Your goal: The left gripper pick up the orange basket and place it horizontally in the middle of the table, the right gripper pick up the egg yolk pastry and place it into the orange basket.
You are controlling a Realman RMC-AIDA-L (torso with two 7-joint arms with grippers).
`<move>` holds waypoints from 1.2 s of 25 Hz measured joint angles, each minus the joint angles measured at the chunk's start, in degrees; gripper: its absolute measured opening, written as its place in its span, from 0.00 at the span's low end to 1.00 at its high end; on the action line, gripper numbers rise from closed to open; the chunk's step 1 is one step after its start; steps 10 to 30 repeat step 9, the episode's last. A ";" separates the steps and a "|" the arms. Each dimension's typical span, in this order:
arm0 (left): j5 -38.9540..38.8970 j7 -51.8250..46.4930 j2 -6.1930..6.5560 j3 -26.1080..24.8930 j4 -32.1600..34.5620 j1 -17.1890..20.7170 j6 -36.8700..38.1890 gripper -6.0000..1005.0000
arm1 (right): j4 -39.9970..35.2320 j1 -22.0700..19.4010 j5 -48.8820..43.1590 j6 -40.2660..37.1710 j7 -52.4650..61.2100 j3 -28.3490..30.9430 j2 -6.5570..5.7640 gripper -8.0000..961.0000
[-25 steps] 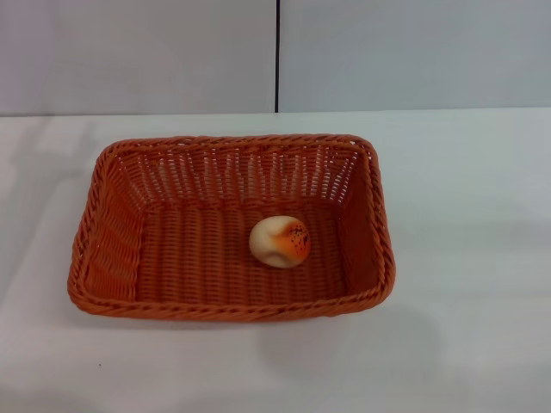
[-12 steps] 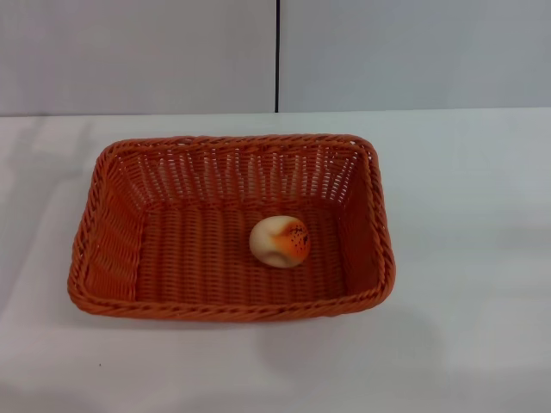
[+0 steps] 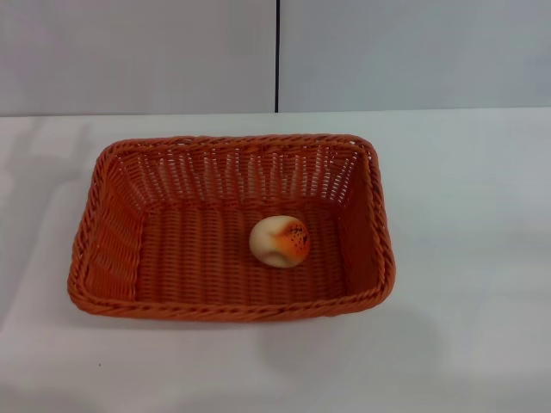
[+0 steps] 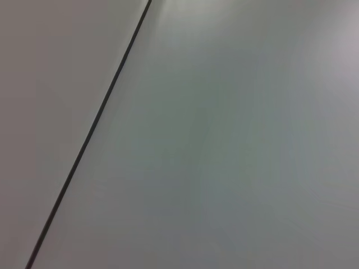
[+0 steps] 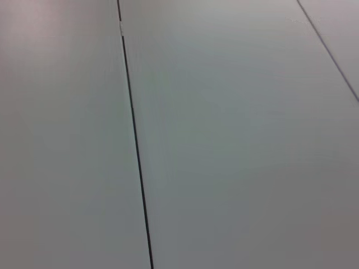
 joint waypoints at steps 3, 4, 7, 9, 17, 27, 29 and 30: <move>0.01 0.00 0.00 -0.07 -0.39 0.00 0.65 0.78 | 0.62 0.01 0.00 0.05 0.00 0.48 -0.01 0.74; 0.01 0.00 0.00 -0.06 -0.43 0.00 0.71 0.78 | 0.82 0.01 0.00 0.07 0.00 0.67 -0.01 0.74; 0.01 0.00 0.00 -0.07 -0.65 0.05 1.00 0.78 | 1.12 0.01 0.00 0.41 0.00 0.83 -0.03 0.74; 0.01 0.00 0.00 -0.07 -1.06 0.15 1.26 0.78 | 1.16 -0.10 0.00 0.76 0.00 0.98 -0.03 0.74; 0.01 0.00 0.00 -0.07 -1.06 0.15 1.26 0.78 | 1.16 -0.10 0.00 0.76 0.00 0.98 -0.03 0.74; 0.01 0.00 0.00 -0.07 -1.06 0.15 1.26 0.78 | 1.16 -0.10 0.00 0.76 0.00 0.98 -0.03 0.74; 0.01 0.00 0.00 -0.07 -1.06 0.15 1.26 0.78 | 1.16 -0.10 0.00 0.76 0.00 0.98 -0.03 0.74; 0.01 0.00 0.00 -0.07 -1.06 0.15 1.26 0.78 | 1.16 -0.10 0.00 0.76 0.00 0.98 -0.03 0.74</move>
